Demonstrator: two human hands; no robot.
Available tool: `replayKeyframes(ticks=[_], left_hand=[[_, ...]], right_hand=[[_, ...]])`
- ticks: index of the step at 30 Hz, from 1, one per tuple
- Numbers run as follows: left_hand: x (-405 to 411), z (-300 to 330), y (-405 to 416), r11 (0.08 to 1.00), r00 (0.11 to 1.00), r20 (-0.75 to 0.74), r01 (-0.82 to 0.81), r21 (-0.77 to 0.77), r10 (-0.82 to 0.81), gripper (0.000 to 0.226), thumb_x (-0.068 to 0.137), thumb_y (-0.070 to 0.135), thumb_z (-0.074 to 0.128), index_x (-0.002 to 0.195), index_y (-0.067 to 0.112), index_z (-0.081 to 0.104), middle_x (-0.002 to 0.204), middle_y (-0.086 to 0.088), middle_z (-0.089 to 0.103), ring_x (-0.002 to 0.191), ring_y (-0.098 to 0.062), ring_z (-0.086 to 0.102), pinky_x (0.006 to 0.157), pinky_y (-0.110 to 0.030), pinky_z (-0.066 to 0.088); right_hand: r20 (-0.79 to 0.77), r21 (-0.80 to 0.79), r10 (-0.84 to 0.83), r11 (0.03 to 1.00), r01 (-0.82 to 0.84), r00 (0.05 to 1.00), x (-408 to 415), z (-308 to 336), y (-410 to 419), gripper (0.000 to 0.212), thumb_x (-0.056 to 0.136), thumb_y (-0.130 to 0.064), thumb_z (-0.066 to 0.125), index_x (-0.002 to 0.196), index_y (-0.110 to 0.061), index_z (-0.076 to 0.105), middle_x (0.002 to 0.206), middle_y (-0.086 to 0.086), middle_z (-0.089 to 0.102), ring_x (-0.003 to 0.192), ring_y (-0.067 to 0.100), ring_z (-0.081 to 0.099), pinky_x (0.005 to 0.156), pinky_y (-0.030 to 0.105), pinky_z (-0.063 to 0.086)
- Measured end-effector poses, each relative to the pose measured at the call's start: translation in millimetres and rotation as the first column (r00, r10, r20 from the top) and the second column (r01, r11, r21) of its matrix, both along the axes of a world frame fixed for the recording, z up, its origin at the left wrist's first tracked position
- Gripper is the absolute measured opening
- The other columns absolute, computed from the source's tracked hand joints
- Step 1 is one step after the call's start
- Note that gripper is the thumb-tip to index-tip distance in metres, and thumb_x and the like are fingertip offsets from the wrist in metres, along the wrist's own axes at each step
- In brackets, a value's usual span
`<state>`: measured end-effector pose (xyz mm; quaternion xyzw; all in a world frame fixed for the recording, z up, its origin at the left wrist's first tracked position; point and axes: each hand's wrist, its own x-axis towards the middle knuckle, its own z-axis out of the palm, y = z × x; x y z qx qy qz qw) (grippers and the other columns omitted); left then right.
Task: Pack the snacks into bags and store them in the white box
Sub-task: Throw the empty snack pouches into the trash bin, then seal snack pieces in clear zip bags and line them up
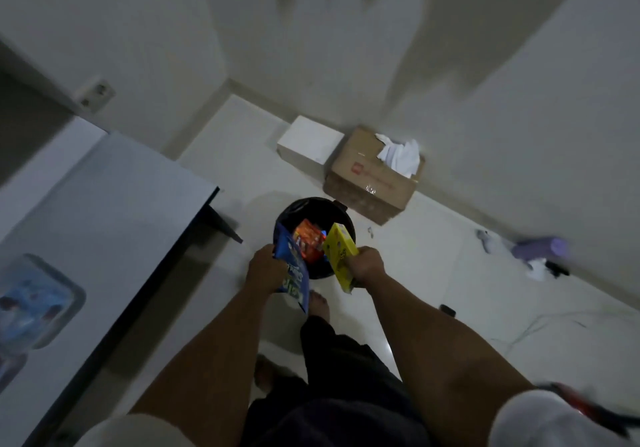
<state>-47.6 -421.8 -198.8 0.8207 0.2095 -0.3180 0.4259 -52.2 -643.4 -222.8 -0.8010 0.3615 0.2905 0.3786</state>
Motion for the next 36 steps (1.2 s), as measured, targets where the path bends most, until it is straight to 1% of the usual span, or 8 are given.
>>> replayKeyframes(ticks=[9,13,19,22,26,28,31,36], left_hand=[[62.4,-13.5,-50.7,1.0,0.997,-0.071,-0.025,0.016,0.026,0.05,0.096,0.012,0.053,0.146,0.009,0.048,0.145,-0.012,0.053,0.127,-0.034,0.055,0.102,-0.038,0.047],[69.5,-2.1,-50.0,1.0,0.996,-0.079,-0.028,0.013,0.029,0.043,0.096,0.014,0.056,0.138,0.007,0.055,0.144,-0.009,0.055,0.132,-0.028,0.052,0.108,-0.032,0.043],[57.0,16.6,-21.8,0.993,0.993,-0.039,-0.107,0.053,0.109,0.071,0.073,0.039,0.058,0.137,0.009,0.057,0.14,-0.011,0.059,0.127,-0.028,0.057,0.107,-0.034,0.045],[42.5,39.1,-1.0,0.967,0.971,-0.02,-0.236,0.1,0.239,0.049,0.09,0.024,0.062,0.137,0.012,0.059,0.136,-0.007,0.062,0.125,-0.028,0.059,0.101,-0.029,0.046],[8.9,54.1,44.5,0.931,0.945,0.068,-0.327,0.164,0.32,0.043,0.094,0.019,0.062,0.137,0.011,0.06,0.143,-0.009,0.056,0.132,-0.026,0.053,0.105,-0.028,0.04],[-12.9,64.7,71.1,0.902,0.92,0.076,-0.393,0.178,0.386,0.042,0.093,0.022,0.062,0.133,0.011,0.062,0.144,-0.008,0.056,0.131,-0.026,0.053,0.108,-0.032,0.04],[-47.0,80.9,109.4,0.839,0.856,0.112,-0.517,0.169,0.505,0.042,0.092,0.024,0.066,0.132,0.013,0.062,0.138,-0.006,0.061,0.127,-0.027,0.058,0.108,-0.036,0.045],[-113.6,106.7,174.0,0.726,0.737,0.19,-0.674,0.134,0.649,0.04,0.09,0.026,0.066,0.128,0.014,0.064,0.13,-0.009,0.066,0.119,-0.026,0.063,0.102,-0.034,0.049]], right_hand=[[-0.013,0.015,0.25,0.968,-0.25,0.968,71.8,-4.3,-17.4,0.019,0.085,-0.022,0.068,0.079,-0.013,0.053,0.083,0.011,0.061,0.076,0.029,0.059,0.067,0.036,0.05],[0.035,0.011,0.309,0.951,-0.309,0.951,82.1,5.3,-19.0,0.017,0.085,-0.025,0.069,0.087,-0.013,0.057,0.085,0.006,0.061,0.087,0.032,0.066,0.075,0.036,0.054],[0.085,0.032,0.409,0.91,-0.413,0.909,88.7,18.7,-0.8,0.027,0.097,-0.023,0.06,0.113,-0.002,0.065,0.085,0.002,0.059,0.076,0.019,0.058,0.05,0.021,0.042],[0.126,0.031,0.498,0.863,-0.505,0.858,87.0,24.6,25.7,0.032,0.097,-0.018,0.06,0.116,0.007,0.065,0.097,0.021,0.068,0.087,0.033,0.066,0.077,0.038,0.056],[0.155,0.009,0.634,0.766,-0.643,0.758,85.4,26.6,75.0,0.028,0.095,-0.012,0.061,0.067,-0.011,0.055,0.068,0.009,0.054,0.062,0.021,0.051,0.061,0.033,0.038],[0.158,0.021,0.648,0.752,-0.658,0.745,84.0,30.2,103.0,0.013,0.091,-0.012,0.067,0.081,-0.003,0.067,0.077,0.015,0.065,0.071,0.028,0.059,0.067,0.03,0.043],[0.207,0.085,0.66,0.723,-0.685,0.722,78.0,33.3,149.6,0.039,0.088,-0.017,0.073,0.124,-0.003,0.064,0.099,0.021,0.072,0.088,0.033,0.069,0.079,0.034,0.053],[0.285,0.077,0.744,0.611,-0.788,0.604,38.0,78.4,235.2,0.034,0.092,-0.016,0.068,0.124,-0.005,0.065,0.117,0.017,0.067,0.106,0.034,0.063,0.09,0.036,0.05]])
